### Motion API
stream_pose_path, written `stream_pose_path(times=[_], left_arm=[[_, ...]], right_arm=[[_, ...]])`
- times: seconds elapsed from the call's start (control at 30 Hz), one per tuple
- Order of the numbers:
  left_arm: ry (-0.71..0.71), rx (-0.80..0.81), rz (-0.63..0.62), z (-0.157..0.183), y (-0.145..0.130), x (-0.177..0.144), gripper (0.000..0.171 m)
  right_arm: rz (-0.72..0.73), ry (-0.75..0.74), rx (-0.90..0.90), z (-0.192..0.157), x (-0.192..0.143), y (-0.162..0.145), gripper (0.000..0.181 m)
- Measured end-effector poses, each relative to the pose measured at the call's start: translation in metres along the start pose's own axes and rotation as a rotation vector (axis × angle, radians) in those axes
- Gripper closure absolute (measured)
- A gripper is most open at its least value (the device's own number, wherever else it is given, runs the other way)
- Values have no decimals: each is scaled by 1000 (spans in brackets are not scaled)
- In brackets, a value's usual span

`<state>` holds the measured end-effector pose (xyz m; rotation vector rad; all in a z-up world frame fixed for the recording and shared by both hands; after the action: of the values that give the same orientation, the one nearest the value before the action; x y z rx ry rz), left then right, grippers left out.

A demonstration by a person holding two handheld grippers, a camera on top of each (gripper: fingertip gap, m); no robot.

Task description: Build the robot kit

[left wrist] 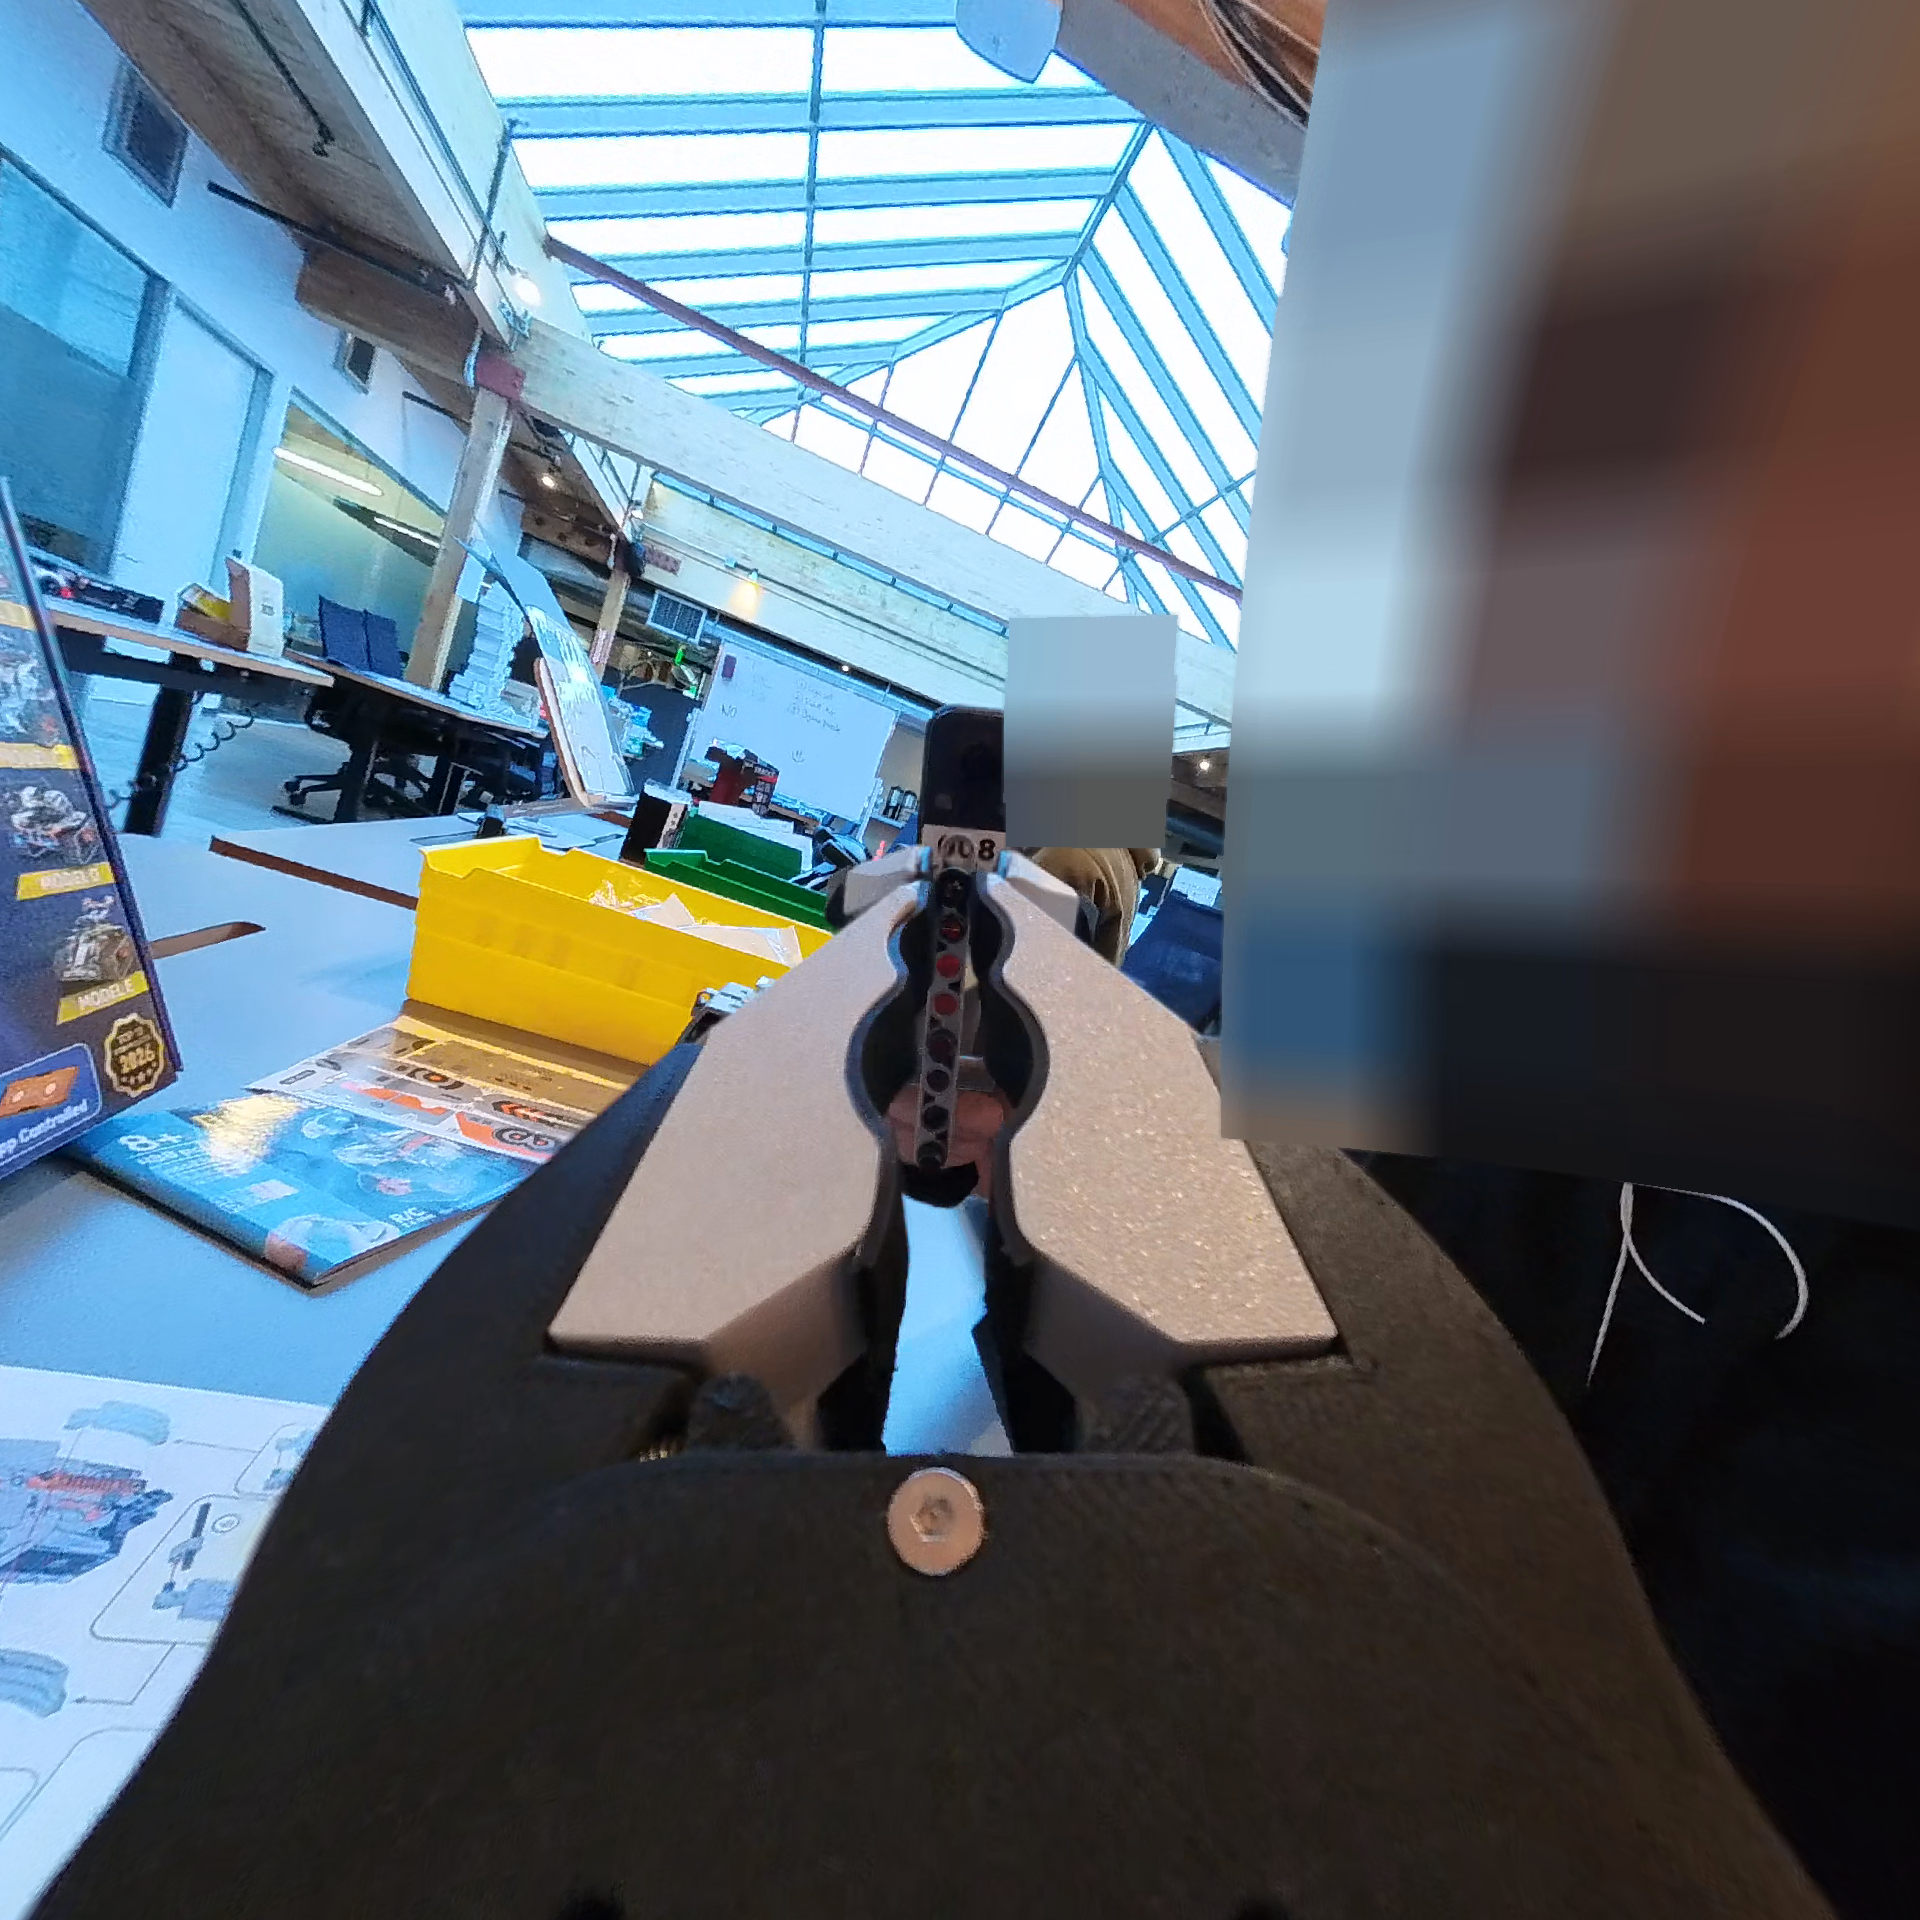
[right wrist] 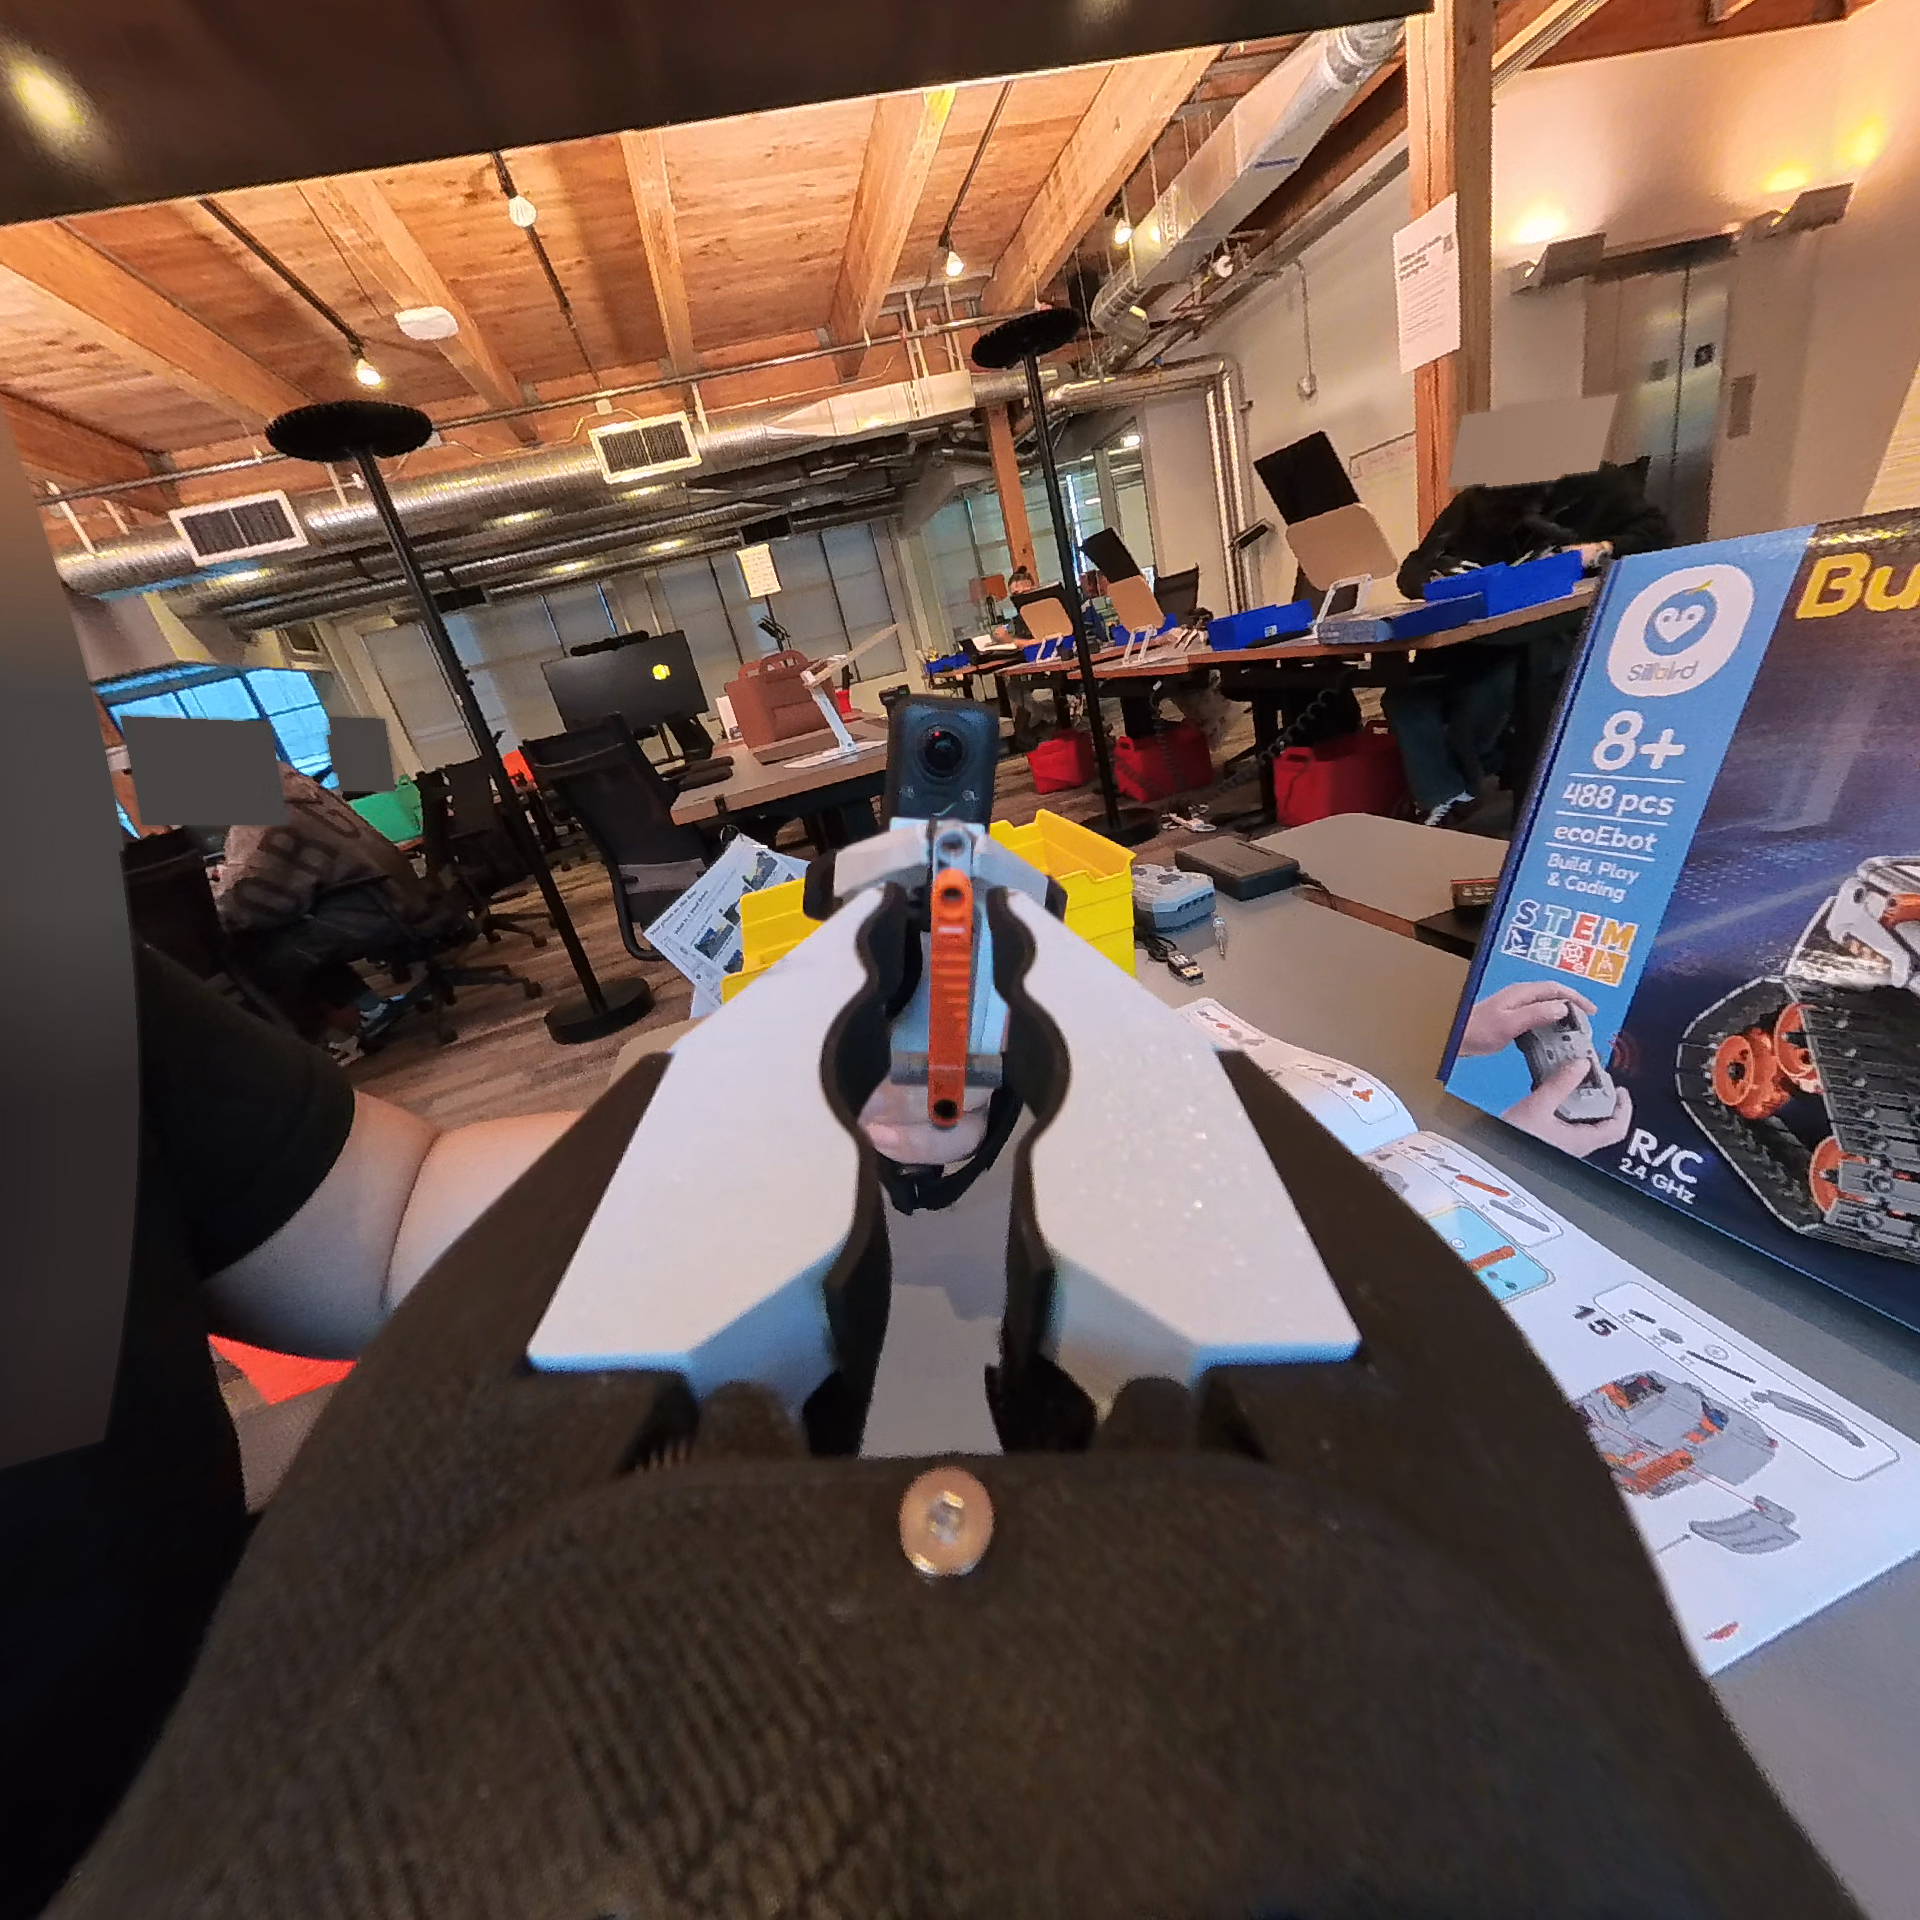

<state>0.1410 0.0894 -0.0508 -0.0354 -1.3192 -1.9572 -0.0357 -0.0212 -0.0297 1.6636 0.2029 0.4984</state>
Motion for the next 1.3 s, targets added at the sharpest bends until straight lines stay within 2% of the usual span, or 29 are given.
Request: stream_pose_path(times=[0.17,0.2,0.37,0.53,0.7,0.87,0.97,1.07,1.13,1.3], left_arm=[[-2,3,-18,0,-3,4,168],[4,6,-18,0,-3,4,168],[9,13,-12,1,-2,4,168],[17,7,-19,1,-2,5,168],[76,37,-111,4,-2,5,168],[61,1,-87,3,-2,4,169],[59,-19,-100,1,-2,3,167],[49,-62,-110,-3,-4,1,157],[40,-68,-94,-6,-5,-1,166],[67,-52,-117,-10,-5,-6,166]], right_arm=[[-13,5,16,2,-1,-1,167],[-11,12,11,2,-1,-1,175],[-25,17,-4,1,0,-1,171],[-39,22,1,2,0,-1,175],[-69,35,-42,4,-4,0,175],[-159,62,-92,2,0,-5,174],[-133,76,-44,7,-1,-8,174],[-121,99,-8,11,0,-15,174],[-124,118,1,12,2,-20,174],[-112,115,54,18,2,-27,174]])
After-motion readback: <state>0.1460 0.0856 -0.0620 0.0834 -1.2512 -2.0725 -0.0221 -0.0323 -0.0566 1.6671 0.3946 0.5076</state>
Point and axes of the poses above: each gripper's, where its closed fingertips meet, x out along the fingers, y out of its top, z = x × y across the jaws, the point moved 10 cm from there along -x, back along the fingers, and after that the axes turned 9 degrees about -x, right-handed, at the moved point
